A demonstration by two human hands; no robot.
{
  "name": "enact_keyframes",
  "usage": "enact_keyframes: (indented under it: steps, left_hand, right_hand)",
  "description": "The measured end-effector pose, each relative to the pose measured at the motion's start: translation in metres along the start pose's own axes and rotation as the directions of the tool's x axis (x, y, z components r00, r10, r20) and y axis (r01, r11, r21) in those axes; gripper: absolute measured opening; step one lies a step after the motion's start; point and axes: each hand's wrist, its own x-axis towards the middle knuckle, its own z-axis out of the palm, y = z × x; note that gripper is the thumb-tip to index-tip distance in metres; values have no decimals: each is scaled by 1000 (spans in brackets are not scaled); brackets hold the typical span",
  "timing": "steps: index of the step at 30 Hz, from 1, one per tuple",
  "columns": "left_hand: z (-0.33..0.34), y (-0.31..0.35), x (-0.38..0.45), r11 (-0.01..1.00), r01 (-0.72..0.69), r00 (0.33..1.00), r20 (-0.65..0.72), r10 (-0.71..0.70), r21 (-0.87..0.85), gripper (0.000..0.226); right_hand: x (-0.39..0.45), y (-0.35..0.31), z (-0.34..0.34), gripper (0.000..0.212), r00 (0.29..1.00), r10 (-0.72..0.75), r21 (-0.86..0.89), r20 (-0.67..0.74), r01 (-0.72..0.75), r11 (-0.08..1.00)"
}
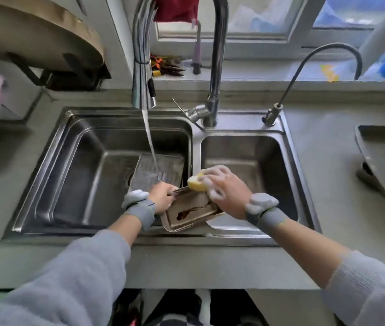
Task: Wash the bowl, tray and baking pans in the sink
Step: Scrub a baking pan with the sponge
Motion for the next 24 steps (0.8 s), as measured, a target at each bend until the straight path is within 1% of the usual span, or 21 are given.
enact_keyframes:
  steps: [1, 2, 3, 4, 5, 6, 7, 8, 9, 10, 11, 13, 16, 17, 18, 19, 20, 22, 23, 24]
  left_hand:
    - [-1, 0, 1, 1000, -14, 999, 32, 14, -5, 16]
    - [-1, -2, 1, 999, -21, 999, 48, 22, -32, 14]
    - [-1, -3, 3, 997, -24, 999, 35, 27, -73, 12]
    - [1, -4, 4, 993, -21, 1000, 0, 21, -120, 17]
    - [3, -5, 4, 985, -2, 999, -49, -7, -172, 26]
    - [4, -6, 1, 975, 32, 994, -95, -54, -219, 32]
    - [6, -6, -3, 964, 76, 986, -127, -111, -255, 31]
    - [10, -9, -7, 954, 119, 976, -144, -163, -277, 24]
    - [15, -11, -12, 948, 158, 968, -145, -203, -275, 13]
    - [20, -12, -16, 947, 192, 964, -134, -232, -256, 13]
    - [26, -12, -20, 945, 217, 961, -118, -251, -244, 18]
    - [35, -12, -23, 942, 238, 951, -138, -275, -237, 21]
    - [42, -9, -22, 951, 230, 940, -206, -272, -204, 15]
    - [42, -7, -21, 956, 218, 939, -226, -260, -196, 18]
    - [42, -8, -20, 959, 213, 938, -235, -255, -189, 22]
    - [44, -10, -19, 959, 215, 935, -243, -257, -186, 24]
    - [42, -10, -19, 967, 202, 939, -251, -237, -155, 26]
    - [42, -9, -18, 974, 197, 944, -248, -218, -108, 28]
    - [42, -7, -17, 974, 203, 942, -250, -223, -105, 28]
    - [44, -4, -16, 970, 211, 939, -253, -235, -116, 28]
  right_hand:
    - [-4, -4, 6, 55, 998, -52, -64, 34, 54, 997]
    - [-7, -5, 12, 51, 994, -91, -117, 65, 98, 988]
    - [-10, -6, 16, 43, 989, -135, -147, 68, 144, 979]
    - [-15, -7, 17, 33, 982, -183, -162, 46, 188, 969]
    - [-18, -6, 18, 26, 971, -238, -179, 17, 237, 955]
    - [-20, -5, 18, 25, 958, -288, -210, 10, 284, 936]
    - [-22, -5, 15, 27, 943, -331, -249, 38, 330, 911]
    - [-22, -6, 14, 30, 932, -352, -289, 84, 361, 887]
    - [-23, -7, 14, 33, 926, -346, -307, 149, 376, 874]
    - [-24, -5, 17, 35, 922, -331, -303, 200, 380, 874]
    - [-25, -2, 20, 36, 923, -314, -273, 223, 369, 888]
    - [-25, 0, 23, 38, 933, -281, -145, 224, 317, 937]
    - [-13, -10, 34, 41, 940, -274, 51, 205, 269, 962]
    - [-9, -18, 41, 38, 941, -250, 91, 227, 235, 968]
    - [-5, -24, 50, 33, 937, -210, 111, 280, 185, 976]
    - [-3, -26, 59, 31, 921, -171, 101, 351, 144, 984]
    - [-4, -25, 61, 31, 907, -152, 80, 393, 131, 988]
    - [-5, -10, 51, 37, 854, -103, -13, 510, 127, 992]
    - [-3, -4, 45, 40, 834, -54, -83, 549, 119, 989]
    - [2, 0, 38, 42, 843, -17, -140, 537, 109, 984]
